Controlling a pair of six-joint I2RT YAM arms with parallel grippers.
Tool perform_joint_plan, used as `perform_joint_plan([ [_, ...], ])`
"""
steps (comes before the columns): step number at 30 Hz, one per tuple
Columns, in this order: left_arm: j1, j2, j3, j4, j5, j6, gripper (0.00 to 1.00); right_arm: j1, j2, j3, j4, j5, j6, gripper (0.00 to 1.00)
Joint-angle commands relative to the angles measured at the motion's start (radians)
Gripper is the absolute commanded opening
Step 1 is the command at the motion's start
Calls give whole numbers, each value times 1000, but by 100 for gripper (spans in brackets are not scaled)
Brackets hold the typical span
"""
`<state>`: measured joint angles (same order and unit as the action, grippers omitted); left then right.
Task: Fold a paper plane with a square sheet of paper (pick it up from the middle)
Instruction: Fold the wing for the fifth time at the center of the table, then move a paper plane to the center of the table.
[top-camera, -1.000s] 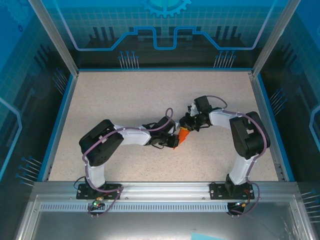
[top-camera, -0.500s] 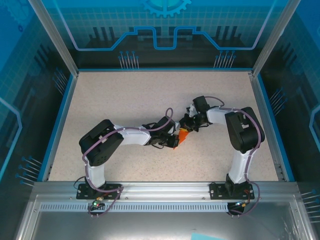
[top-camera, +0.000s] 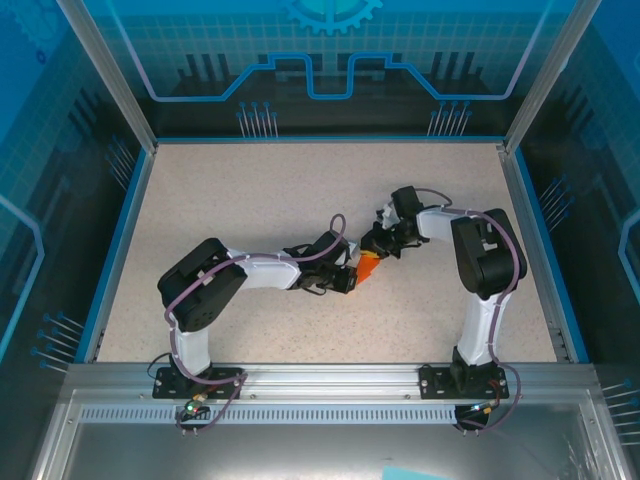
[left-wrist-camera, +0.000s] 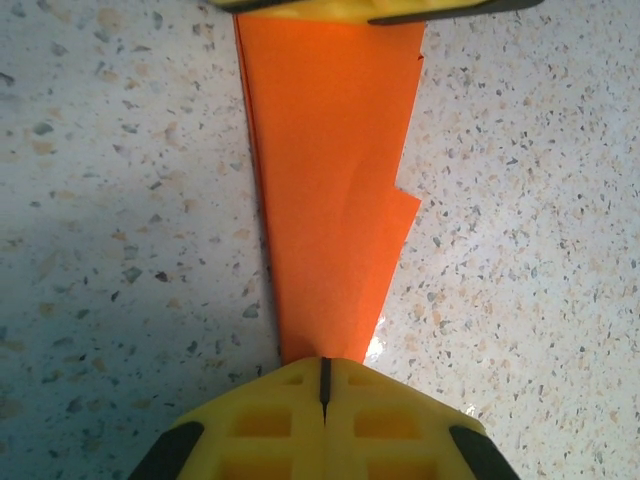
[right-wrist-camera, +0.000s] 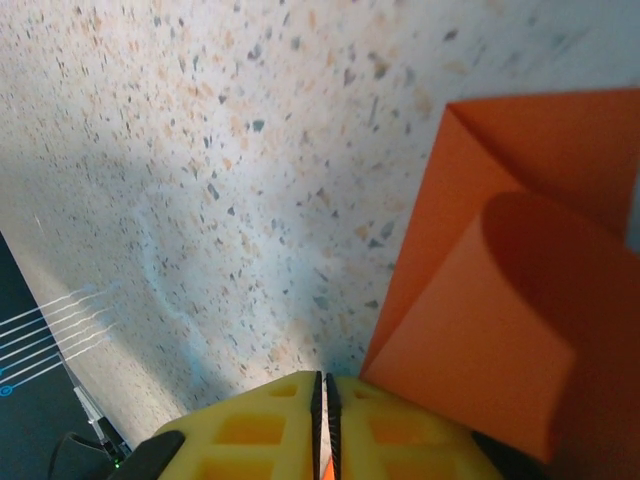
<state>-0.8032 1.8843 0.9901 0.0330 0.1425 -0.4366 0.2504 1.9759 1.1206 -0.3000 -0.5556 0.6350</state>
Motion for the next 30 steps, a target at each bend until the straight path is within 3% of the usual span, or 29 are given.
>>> perform_joint_plan([
  [1,-6,47,-58,-211,7,30,0,-74,41,47,72,162,-10,12],
  [20,-4,44,-57,-225,14,48,0,-125,113,184,-3,201,-53,13],
  [30,-5,44,-39,-233,31,53,0,-143,64,185,-15,208,-61,13],
])
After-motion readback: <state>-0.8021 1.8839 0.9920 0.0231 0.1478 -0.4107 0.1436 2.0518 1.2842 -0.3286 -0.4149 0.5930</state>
